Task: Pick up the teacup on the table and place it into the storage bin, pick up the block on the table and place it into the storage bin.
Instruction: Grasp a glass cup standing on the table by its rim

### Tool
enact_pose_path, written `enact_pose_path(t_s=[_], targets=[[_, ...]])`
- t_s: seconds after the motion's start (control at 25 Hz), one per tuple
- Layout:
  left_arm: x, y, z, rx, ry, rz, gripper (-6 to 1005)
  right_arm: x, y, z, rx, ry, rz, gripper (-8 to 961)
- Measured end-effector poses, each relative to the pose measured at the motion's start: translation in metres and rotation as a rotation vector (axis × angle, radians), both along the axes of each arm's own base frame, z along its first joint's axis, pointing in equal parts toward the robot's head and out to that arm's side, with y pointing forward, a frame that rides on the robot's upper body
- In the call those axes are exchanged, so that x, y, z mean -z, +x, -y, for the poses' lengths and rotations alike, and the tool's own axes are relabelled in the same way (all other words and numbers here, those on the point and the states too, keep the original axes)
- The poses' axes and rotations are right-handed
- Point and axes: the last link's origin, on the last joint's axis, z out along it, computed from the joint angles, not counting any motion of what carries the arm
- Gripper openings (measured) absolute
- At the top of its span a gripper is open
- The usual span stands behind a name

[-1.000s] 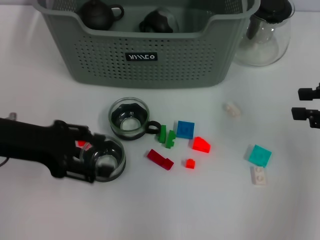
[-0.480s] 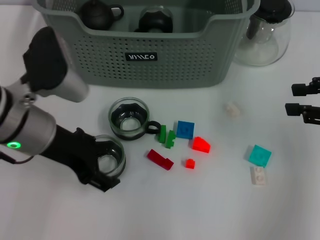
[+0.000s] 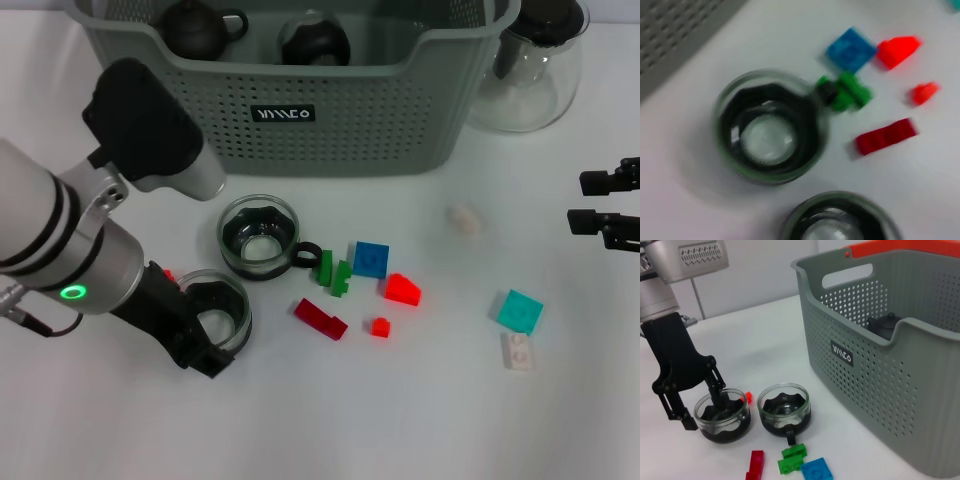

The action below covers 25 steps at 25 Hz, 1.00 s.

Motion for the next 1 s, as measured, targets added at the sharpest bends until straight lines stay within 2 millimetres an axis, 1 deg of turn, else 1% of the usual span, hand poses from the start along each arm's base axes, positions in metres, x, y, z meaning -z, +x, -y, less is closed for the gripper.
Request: enact_pose_path(t_s=[0.12, 0.16, 0.32, 0.48, 0.56, 0.64, 0.8, 1.0], targets=[[-0.001, -0.004, -0.005, -0.031, 0.041, -0.052, 752, 0.001, 0.0, 0.0, -0.001, -0.001, -0.001, 487], [-0.004, -0.006, -0.009, -0.045, 0.067, -0.064, 715, 0.001, 0.0, 0.0, 0.0, -0.002, -0.002, 487], [-0.002, -0.004, -0.008, -0.036, 0.058, -0.054, 569, 0.003, 0.001, -0.001, 0.004, -0.012, -0.01, 487], [0.013, 0.003, 0.0, 0.005, -0.01, -0.059, 566, 0.004, 0.001, -0.002, 0.007, -0.021, -0.016, 487], [0.019, 0.003, 0.001, 0.011, -0.022, -0.061, 565, 0.004, 0.001, -0.002, 0.006, -0.021, -0.016, 488], [0.023, 0.001, -0.001, 0.007, -0.023, -0.063, 543, 0.004, 0.001, -0.002, 0.006, -0.022, -0.016, 488], [0.026, 0.0, -0.004, 0.002, -0.017, -0.072, 500, 0.005, 0.002, -0.001, 0.009, -0.024, -0.018, 488], [0.023, 0.003, -0.005, 0.01, -0.008, -0.079, 446, 0.005, 0.002, -0.001, 0.009, -0.031, -0.022, 488]])
